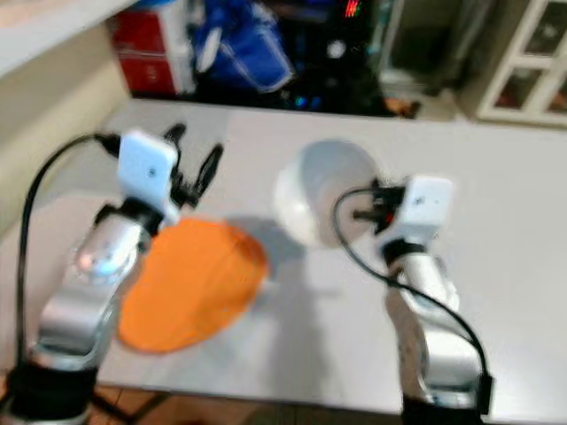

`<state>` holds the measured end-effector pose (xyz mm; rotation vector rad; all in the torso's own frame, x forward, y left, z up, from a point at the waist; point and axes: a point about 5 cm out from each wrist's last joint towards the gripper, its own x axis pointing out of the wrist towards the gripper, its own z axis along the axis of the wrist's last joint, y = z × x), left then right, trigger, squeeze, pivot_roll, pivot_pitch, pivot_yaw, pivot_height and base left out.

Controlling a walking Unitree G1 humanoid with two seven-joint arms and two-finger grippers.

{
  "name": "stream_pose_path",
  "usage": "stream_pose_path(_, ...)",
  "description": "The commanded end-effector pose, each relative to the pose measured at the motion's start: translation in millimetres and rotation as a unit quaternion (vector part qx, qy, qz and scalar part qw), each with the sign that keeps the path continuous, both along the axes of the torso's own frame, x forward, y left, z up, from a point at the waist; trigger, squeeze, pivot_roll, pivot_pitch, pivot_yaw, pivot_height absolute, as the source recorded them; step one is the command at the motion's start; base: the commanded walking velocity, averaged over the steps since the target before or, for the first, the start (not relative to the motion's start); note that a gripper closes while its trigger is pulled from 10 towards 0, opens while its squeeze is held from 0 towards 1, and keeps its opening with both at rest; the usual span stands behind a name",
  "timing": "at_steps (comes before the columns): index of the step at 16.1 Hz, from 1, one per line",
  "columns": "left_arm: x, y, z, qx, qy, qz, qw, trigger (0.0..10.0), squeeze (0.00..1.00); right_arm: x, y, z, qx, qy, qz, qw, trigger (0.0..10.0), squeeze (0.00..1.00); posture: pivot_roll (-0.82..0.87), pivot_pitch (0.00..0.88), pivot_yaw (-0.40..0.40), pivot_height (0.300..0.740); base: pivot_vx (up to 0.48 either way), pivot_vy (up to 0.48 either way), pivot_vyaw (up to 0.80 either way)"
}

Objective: Setting the table

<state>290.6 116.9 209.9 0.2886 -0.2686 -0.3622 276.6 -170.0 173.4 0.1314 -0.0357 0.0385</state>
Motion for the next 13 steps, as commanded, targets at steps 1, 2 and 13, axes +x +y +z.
stream_pose_path(1, -3.7, -6.0, 4, 0.003, -0.004, -0.022, 1.0, 10.0, 0.0, 1.0, -6.0, 5, 0.006, -0.008, -0.009, 1.0, 10.0, 0.0, -0.05, 0.0, -0.008, 0.74, 0.0, 0.0, 0.0)
stream_pose_path(2, -8.3, -5.8, 3, 0.016, 0.003, -0.043, 0.999, 10.0, 0.0, 5.5, -10.4, 3, 0.03, 0.004, -0.021, 0.999, 10.0, 0.0, -0.05, 0.0, -0.012, 0.74, 0.0, 0.0, 0.0)
stream_pose_path(13, -43.4, 20.8, -18, 0.01, 0.079, -0.047, 0.996, 10.0, 0.0, 66.2, -5.4, -31, 0.221, 0.163, -0.032, 0.961, 10.0, 0.0, 0.03, 0.0, -0.079, 0.74, 0.0, 0.0, 0.0)
